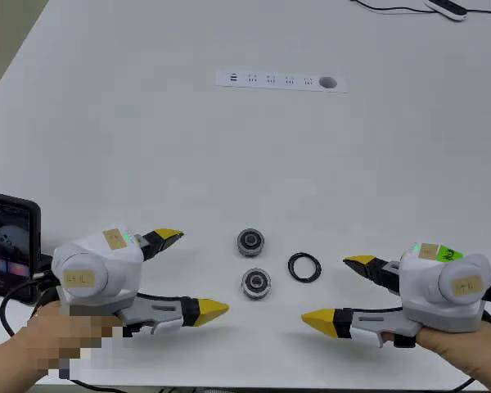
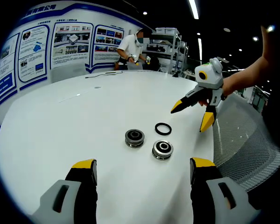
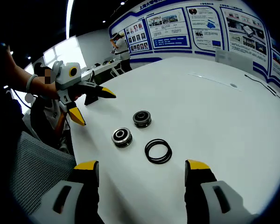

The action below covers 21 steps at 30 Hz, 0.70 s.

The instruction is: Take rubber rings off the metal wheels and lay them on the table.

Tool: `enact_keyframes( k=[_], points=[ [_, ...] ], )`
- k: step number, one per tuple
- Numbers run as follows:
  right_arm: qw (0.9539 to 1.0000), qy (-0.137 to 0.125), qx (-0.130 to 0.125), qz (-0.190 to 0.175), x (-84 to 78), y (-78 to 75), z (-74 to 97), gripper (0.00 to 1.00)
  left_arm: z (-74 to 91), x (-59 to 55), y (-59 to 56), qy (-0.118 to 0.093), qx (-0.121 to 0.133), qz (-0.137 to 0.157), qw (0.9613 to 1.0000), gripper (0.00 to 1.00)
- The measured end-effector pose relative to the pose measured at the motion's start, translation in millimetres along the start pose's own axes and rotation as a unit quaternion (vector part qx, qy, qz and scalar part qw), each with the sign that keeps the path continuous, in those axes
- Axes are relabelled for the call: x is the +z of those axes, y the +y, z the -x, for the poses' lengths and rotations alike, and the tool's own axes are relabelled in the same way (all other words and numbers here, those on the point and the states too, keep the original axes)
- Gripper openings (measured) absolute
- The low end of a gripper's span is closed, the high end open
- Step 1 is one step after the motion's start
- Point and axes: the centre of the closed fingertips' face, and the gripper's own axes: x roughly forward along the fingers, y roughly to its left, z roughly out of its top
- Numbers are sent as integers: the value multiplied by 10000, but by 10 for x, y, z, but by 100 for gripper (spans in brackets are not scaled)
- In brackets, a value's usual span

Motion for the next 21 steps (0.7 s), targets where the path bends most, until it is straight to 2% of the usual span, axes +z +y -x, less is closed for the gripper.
enact_keyframes(
  k=[4, 7, 13, 15, 20, 21],
  points=[
    [10000, -74, 2, 64, 10, 22, 13, 80, 40, -24, -28, 2, -2, 71, 10000, 89],
    [10000, -44, 14, 82, -25, 41, 18, 82, 76, -21, -50, -23, 14, 62, 10000, 89],
    [9997, -76, 30, 226, -39, 76, 46, 90, 109, -39, -55, -50, 93, 198, 9997, 96],
    [9995, -142, -7, 292, -25, 69, 69, 93, 133, -19, -74, -149, 106, 162, 9997, 98],
    [9995, -140, -49, 273, -30, 60, 96, 97, 153, -2, -129, -223, 47, 178, 9996, 100],
    [9995, -141, -33, 292, -32, 75, 101, 97, 158, 21, -131, -296, 66, 95, 9995, 100]
  ],
)
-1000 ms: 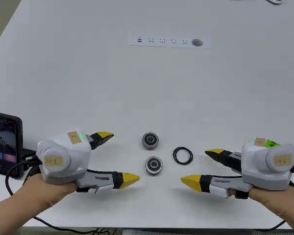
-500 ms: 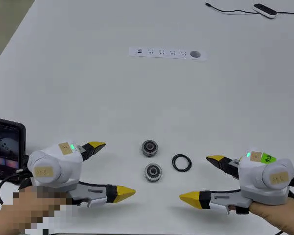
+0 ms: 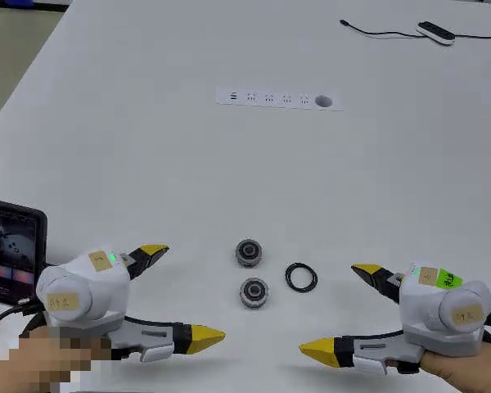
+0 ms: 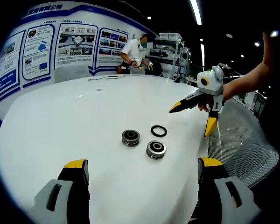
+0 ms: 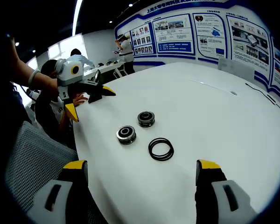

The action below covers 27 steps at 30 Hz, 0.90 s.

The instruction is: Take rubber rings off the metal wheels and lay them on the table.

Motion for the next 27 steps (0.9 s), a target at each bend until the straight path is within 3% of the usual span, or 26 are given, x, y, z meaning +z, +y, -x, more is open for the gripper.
enact_keyframes(
  k=[4, 27],
  points=[
    [10000, -44, 0, 58, 13, 12, 10, 98, 11, 12, -22, -93, -34, 23, 9999, 100],
    [9999, -109, -35, -7, 69, 6, -25, 96, 56, -8, 34, -43, 107, 115, 9999, 97]
  ],
)
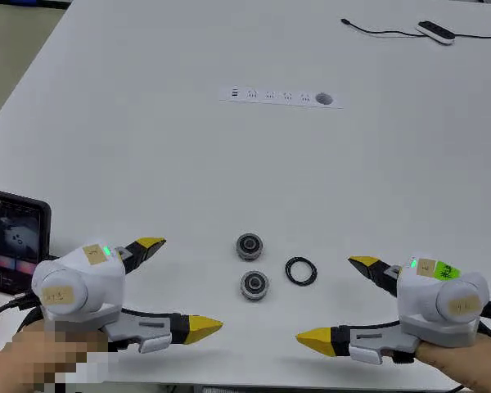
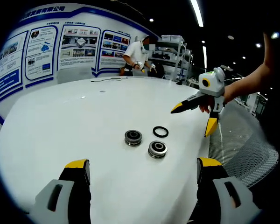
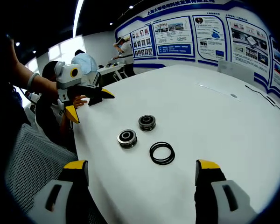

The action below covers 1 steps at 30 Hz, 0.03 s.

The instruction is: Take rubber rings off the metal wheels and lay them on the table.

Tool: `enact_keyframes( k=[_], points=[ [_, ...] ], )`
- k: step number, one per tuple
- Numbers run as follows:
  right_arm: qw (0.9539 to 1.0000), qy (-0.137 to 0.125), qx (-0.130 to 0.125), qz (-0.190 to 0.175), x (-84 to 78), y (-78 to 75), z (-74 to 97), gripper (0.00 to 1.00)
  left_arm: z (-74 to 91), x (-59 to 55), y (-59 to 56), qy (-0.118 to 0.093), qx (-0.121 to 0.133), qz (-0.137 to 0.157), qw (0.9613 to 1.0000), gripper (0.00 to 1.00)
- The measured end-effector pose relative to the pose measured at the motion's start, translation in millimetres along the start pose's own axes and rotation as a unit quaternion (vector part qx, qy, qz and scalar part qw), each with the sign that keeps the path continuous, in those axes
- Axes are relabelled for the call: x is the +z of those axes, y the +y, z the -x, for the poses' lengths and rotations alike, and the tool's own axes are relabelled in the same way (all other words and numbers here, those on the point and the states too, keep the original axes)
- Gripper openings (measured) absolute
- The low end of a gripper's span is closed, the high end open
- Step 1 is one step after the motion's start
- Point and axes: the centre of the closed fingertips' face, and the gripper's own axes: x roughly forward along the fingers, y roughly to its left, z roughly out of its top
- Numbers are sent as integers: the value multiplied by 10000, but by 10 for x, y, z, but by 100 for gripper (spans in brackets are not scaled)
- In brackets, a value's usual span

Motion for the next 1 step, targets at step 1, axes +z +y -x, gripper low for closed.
enact_keyframes(
  k=[1],
  points=[
    [10000, 1, -3, -5, 1, -1, -2, 96, -1, -1, 7, -3, 7, -6, 10000, 98]
  ],
)
